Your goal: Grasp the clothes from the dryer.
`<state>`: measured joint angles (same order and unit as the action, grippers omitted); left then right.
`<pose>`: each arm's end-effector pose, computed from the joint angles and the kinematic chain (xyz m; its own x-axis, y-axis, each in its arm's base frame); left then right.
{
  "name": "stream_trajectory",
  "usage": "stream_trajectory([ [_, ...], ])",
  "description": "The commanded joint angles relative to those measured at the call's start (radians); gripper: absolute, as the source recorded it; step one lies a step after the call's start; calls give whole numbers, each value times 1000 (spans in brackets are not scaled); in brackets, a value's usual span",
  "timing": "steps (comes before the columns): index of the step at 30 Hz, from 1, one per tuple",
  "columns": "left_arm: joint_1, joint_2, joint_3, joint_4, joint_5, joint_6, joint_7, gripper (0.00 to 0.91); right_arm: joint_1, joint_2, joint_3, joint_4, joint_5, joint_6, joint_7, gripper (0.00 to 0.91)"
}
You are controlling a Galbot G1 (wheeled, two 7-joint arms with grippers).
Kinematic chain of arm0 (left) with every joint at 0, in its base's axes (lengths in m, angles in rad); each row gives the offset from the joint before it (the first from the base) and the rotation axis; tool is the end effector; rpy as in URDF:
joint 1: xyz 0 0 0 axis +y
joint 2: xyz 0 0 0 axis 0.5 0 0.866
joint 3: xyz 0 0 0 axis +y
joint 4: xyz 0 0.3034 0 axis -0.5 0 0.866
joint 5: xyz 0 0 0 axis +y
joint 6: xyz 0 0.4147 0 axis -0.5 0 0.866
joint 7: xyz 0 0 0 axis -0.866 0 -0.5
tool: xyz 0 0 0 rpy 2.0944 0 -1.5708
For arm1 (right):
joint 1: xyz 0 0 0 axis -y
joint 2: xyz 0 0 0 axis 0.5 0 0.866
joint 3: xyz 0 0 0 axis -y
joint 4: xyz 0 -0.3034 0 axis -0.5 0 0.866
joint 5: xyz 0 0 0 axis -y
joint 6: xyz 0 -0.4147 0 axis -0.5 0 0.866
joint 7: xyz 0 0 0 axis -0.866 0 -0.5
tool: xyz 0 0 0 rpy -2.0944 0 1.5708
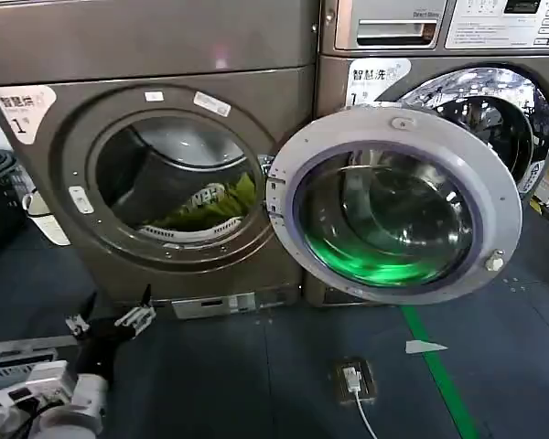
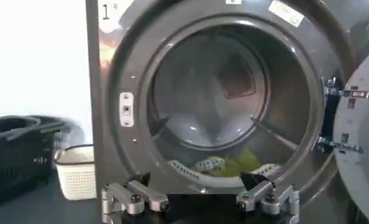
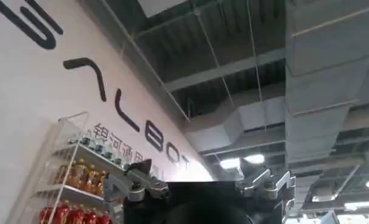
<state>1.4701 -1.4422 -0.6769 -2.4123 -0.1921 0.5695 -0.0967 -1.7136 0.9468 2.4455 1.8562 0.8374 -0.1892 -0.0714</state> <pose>0.2536 0.0411 -0.1019 -0.9847 -0.1051 0.1389 -0.1035 0.9945 0.0182 -0.0663 -0.4123 0.1372 -0.3309 0.6637 -0.6709 0.8992 0.4375 -0.0106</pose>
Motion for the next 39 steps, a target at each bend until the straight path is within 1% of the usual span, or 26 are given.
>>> stream_trajectory([
  [1,-2,1,1,-1,1,-2,12,907,-1,1,5,-1,4,15,-9,907],
  [12,-4,9,6,5,5,-1,51,907,3,13,3,8,7,17,-14,907],
  [39,0,19,14,2,5,0,54,907,3,17,4,14,12,18,-13,907],
])
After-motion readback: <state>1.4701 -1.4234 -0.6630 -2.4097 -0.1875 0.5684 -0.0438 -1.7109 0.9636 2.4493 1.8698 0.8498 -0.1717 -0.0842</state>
